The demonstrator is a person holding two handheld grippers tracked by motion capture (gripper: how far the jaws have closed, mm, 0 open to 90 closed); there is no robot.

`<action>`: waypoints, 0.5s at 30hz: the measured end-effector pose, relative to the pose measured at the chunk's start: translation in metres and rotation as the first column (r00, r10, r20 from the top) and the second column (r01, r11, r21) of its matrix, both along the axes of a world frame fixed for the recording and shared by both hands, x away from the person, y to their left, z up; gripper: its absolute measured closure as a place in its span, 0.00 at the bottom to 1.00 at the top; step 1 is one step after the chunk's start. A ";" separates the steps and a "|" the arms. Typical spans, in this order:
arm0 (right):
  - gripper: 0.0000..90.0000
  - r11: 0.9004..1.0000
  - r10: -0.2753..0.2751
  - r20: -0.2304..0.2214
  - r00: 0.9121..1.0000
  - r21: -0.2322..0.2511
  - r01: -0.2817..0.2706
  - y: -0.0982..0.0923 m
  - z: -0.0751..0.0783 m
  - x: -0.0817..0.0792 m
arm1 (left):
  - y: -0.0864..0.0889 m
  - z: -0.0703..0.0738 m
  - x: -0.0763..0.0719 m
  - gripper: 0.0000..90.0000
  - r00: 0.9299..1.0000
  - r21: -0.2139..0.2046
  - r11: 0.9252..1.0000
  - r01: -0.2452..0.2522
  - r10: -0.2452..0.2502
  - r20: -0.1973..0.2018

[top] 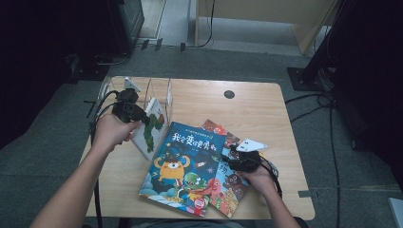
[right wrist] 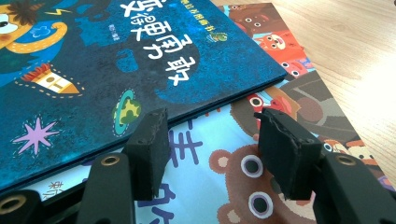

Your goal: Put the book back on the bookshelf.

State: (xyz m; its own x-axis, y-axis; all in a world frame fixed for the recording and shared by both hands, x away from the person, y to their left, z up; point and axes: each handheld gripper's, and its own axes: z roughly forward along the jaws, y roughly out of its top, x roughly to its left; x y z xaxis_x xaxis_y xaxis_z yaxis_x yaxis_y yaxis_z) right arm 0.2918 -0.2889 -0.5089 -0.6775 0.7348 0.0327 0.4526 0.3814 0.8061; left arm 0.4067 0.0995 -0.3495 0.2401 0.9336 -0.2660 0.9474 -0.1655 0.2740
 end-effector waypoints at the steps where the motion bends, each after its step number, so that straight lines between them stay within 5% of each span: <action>1: 0.48 1.000 0.000 -0.001 1.000 0.000 0.000 0.000 0.000 0.000 | 0.000 0.000 0.000 0.86 1.000 0.000 1.000 0.000 0.000 0.000; 15: 0.48 1.000 0.001 0.000 1.000 0.000 -0.001 0.000 0.000 0.000 | -0.014 0.003 0.022 0.86 0.999 0.015 0.999 -0.043 0.043 0.018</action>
